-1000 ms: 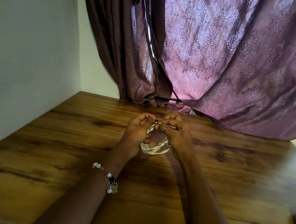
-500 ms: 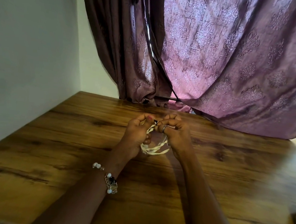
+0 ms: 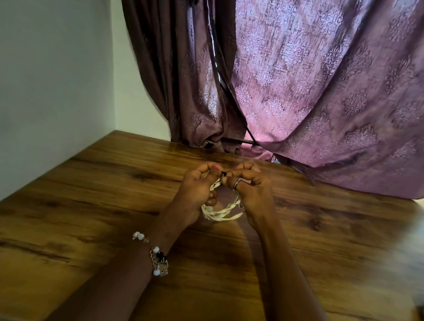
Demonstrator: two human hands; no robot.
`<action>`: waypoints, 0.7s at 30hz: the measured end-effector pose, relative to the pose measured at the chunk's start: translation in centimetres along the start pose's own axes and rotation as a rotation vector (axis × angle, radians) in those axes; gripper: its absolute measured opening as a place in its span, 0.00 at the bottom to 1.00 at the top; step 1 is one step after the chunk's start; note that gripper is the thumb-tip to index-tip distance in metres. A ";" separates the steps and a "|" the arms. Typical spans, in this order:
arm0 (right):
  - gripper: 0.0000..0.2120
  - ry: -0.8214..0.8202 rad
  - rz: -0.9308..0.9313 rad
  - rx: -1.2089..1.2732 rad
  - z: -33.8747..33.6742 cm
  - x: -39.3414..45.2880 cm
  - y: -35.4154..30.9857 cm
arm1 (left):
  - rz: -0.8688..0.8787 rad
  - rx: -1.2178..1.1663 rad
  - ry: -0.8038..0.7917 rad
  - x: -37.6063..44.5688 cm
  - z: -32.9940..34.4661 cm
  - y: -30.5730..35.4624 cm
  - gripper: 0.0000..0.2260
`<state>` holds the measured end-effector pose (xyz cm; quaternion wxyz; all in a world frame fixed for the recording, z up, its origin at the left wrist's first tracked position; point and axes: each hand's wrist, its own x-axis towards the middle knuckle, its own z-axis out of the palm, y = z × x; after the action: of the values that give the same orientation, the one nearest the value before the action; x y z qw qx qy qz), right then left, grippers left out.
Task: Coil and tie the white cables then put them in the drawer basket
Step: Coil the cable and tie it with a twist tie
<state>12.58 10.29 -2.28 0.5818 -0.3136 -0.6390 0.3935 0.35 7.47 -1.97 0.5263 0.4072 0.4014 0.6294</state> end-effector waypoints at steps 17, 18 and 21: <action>0.04 0.008 -0.033 -0.186 0.0 0.4 1.1 | 0.121 0.204 0.003 1.1 -0.6 -0.4 0.08; 0.04 0.015 -0.033 -0.164 0.1 0.4 0.9 | 0.133 0.200 0.007 1.2 -0.6 -0.4 0.07; 0.07 0.006 -0.047 -0.098 0.3 0.3 0.1 | 0.159 0.184 0.031 1.2 -0.6 -0.4 0.07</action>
<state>12.29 10.52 -2.21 0.5768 -0.3280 -0.6628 0.3472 -0.19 8.68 -2.46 0.4289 0.4747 0.4320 0.6357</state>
